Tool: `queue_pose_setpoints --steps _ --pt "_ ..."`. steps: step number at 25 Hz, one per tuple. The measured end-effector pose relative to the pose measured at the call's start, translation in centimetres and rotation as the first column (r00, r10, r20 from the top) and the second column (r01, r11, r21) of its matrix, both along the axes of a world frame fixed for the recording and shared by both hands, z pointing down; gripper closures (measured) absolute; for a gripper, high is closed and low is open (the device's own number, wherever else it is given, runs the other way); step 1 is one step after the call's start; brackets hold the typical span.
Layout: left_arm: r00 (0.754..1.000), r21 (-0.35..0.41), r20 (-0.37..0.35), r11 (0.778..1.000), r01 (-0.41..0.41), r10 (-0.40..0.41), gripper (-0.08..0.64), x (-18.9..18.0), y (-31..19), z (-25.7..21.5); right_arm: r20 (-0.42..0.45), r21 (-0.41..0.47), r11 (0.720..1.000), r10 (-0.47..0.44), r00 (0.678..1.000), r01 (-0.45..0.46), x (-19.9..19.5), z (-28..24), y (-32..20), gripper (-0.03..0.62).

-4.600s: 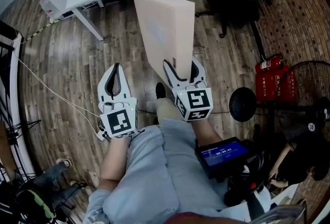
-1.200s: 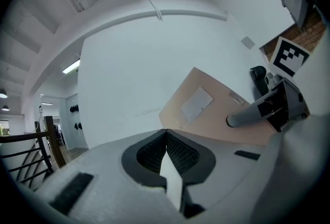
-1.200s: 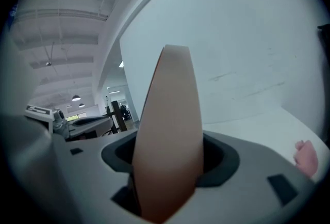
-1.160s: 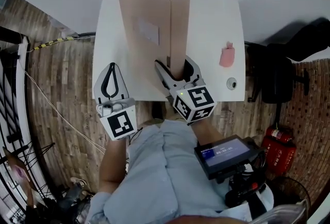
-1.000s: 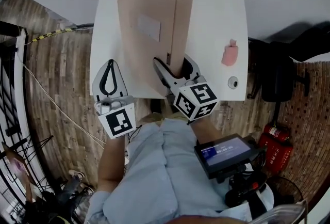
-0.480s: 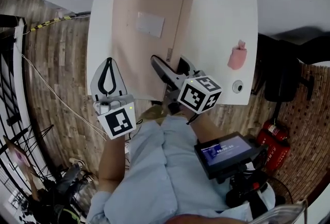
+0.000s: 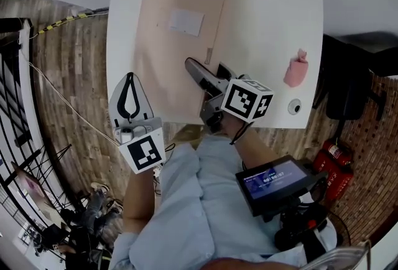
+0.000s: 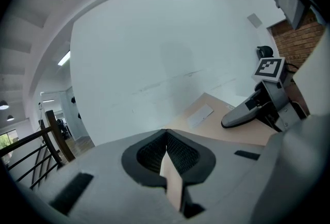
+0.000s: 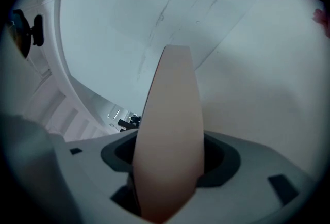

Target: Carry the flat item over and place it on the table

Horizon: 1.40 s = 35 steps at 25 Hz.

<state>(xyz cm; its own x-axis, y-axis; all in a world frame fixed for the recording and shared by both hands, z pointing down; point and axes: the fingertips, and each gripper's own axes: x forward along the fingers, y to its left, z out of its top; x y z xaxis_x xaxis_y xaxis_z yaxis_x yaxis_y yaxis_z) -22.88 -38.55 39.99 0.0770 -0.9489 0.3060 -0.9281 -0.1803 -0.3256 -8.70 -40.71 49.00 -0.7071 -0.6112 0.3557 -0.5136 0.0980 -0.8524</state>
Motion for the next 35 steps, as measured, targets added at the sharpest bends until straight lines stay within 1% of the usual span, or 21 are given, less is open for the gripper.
queue_pose_setpoints --steps 5,10,14,18,25,27,31,35 --pt "1.000 -0.015 0.000 1.000 0.023 -0.023 0.551 -1.2 -0.2 0.5 0.013 -0.042 0.998 -0.038 0.999 0.038 -1.4 0.9 -0.6 0.288" --pt "0.999 -0.019 -0.001 0.999 0.038 -0.038 0.551 -1.3 0.1 0.4 0.032 -0.080 0.995 -0.048 0.998 0.051 -1.6 1.5 -0.5 0.284" --pt "0.999 -0.013 0.006 0.999 0.038 -0.038 0.551 -1.4 -0.1 0.2 0.025 -0.083 0.995 -0.061 0.998 0.063 -1.7 1.6 -0.7 0.279" --pt "0.999 -0.016 0.006 0.999 0.047 -0.047 0.551 -1.3 -0.2 0.3 0.000 -0.072 0.994 -0.085 0.996 0.084 -1.8 1.5 -0.9 0.268" --pt "0.998 -0.018 0.006 0.998 0.067 -0.067 0.551 -1.6 -0.2 0.3 -0.064 -0.044 0.985 -0.167 0.984 0.164 -2.5 1.5 -0.8 0.184" --pt "0.998 -0.019 0.008 0.998 0.068 -0.068 0.551 -1.6 -0.2 0.3 -0.071 -0.038 0.979 -0.202 0.977 0.200 -2.6 1.5 -0.7 0.157" --pt "0.998 -0.026 0.005 0.998 0.065 -0.065 0.551 -1.6 -0.2 0.4 -0.101 -0.043 0.962 -0.272 0.957 0.268 -2.9 2.1 -0.4 0.121" --pt "0.998 -0.029 0.010 0.998 0.058 -0.058 0.551 -1.8 -0.2 0.6 -0.138 -0.048 0.950 -0.312 0.940 0.308 -3.0 3.1 -0.1 0.094"
